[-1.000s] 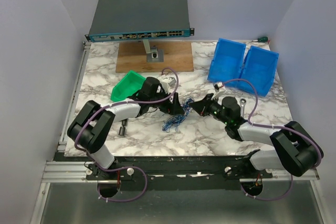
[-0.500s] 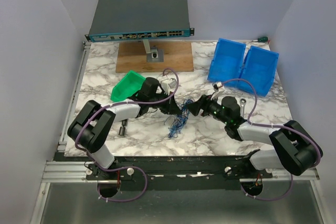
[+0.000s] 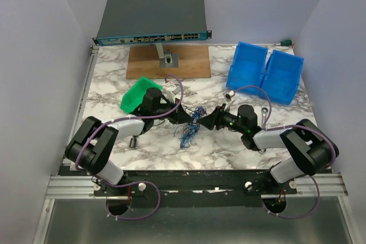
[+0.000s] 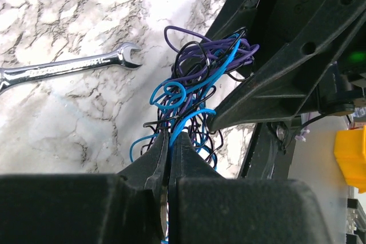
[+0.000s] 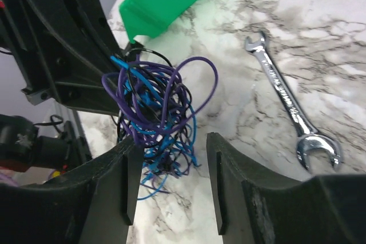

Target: Untangle the cables

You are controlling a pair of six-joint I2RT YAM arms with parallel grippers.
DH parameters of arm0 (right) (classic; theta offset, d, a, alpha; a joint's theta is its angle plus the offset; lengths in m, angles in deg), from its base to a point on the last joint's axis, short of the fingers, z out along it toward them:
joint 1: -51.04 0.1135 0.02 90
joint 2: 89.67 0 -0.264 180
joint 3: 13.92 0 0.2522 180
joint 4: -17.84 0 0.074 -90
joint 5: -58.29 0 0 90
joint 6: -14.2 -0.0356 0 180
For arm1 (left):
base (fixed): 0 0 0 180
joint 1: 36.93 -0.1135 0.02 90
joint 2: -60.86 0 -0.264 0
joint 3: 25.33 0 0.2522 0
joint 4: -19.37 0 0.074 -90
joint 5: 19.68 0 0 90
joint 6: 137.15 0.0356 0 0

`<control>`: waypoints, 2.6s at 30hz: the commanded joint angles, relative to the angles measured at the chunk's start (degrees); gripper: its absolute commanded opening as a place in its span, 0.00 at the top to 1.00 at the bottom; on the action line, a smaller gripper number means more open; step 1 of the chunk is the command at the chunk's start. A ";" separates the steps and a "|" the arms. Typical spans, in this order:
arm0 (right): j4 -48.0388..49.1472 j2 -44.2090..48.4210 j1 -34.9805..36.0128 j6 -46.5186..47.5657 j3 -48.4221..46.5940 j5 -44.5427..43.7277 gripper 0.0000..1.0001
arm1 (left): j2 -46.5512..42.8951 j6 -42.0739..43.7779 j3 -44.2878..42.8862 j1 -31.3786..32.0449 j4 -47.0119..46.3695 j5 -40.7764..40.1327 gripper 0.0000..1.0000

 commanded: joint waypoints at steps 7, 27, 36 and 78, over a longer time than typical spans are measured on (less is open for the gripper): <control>2.31 -3.81 0.03 -0.97 -4.17 8.38 0.89 | -0.92 -2.11 -0.14 -0.21 -7.28 3.62 1.00; -36.85 19.07 -0.06 -11.82 -0.51 -70.40 0.99 | -12.36 3.20 1.35 -4.60 17.82 -32.10 1.00; -41.64 25.62 -0.02 -19.56 2.00 -78.13 0.99 | -27.62 -1.01 11.15 -4.87 13.93 -49.63 1.00; -12.81 5.71 -0.02 1.03 -3.09 -16.56 0.97 | -21.65 13.43 4.75 6.34 8.83 -26.42 0.15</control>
